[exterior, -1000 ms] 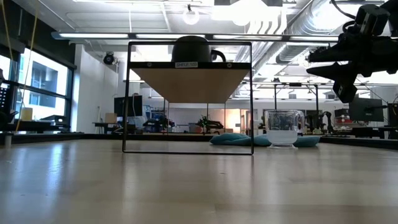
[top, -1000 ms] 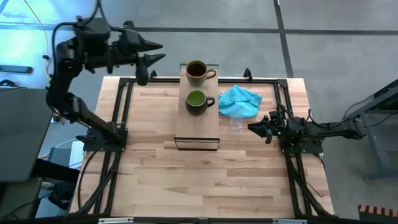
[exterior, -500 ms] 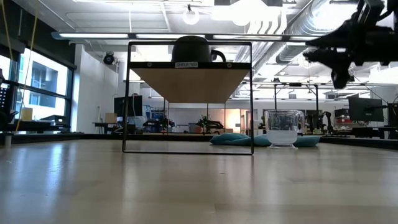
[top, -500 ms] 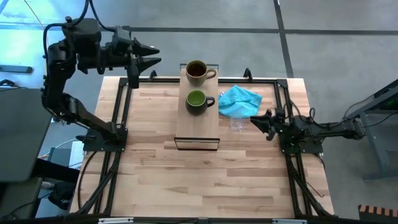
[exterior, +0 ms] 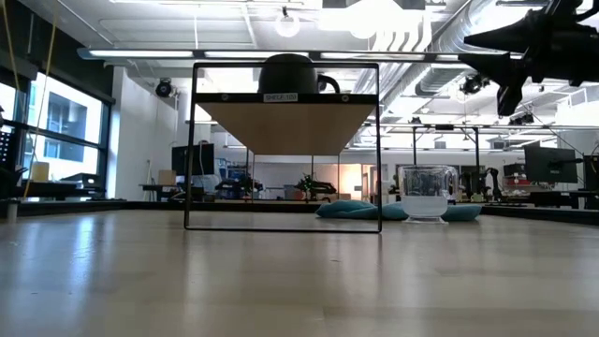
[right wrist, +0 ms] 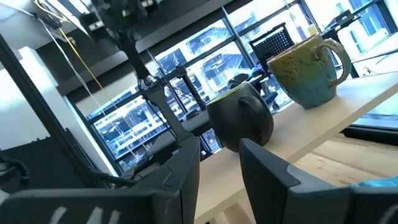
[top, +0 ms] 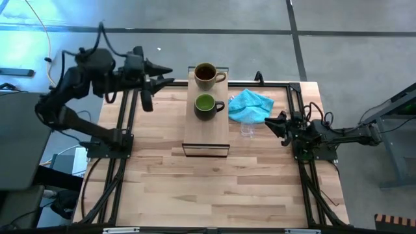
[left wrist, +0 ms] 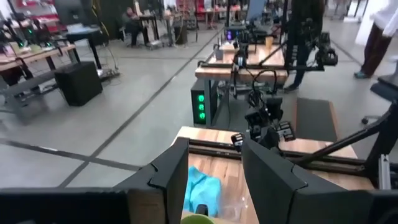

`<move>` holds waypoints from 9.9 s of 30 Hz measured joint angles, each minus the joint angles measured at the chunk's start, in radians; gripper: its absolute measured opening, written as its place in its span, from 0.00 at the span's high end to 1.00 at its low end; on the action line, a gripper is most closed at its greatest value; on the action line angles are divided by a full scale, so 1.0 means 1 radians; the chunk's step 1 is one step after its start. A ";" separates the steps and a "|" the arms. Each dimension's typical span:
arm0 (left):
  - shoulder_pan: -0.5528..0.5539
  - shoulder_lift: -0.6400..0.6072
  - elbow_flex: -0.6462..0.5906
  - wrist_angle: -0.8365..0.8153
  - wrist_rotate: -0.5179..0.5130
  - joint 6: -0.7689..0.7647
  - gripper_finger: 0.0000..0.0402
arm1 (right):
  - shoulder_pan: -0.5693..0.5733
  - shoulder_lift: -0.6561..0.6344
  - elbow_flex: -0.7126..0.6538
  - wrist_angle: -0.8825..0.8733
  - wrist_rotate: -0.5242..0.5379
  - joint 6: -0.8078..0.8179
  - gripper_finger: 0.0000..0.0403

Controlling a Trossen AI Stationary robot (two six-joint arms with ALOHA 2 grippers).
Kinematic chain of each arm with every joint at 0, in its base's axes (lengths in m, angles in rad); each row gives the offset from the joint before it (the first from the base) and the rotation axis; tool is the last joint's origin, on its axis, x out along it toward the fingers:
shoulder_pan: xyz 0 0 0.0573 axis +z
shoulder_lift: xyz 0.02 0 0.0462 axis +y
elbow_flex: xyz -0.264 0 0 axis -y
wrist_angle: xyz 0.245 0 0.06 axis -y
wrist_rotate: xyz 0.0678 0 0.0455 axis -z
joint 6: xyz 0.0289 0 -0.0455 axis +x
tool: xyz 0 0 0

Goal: Stack small to large cups/mugs on shelf
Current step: Put the transparent mug on the shelf

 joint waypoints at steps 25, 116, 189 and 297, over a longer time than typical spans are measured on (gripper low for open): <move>-0.020 -0.499 -0.961 0.669 0.068 -0.254 0.66 | 0.000 0.000 0.000 0.240 -0.076 -0.221 0.74; -0.274 -0.513 -1.141 0.649 -0.127 -0.476 0.66 | 0.034 0.549 0.381 -0.692 0.256 -0.115 0.80; -0.274 -0.513 -1.141 0.648 -0.127 -0.514 0.66 | -0.568 1.056 0.650 -0.927 -0.517 -0.059 0.80; -0.274 -0.514 -1.141 0.618 -0.126 -0.522 0.66 | -0.467 0.935 0.650 -1.112 -0.428 -0.193 1.00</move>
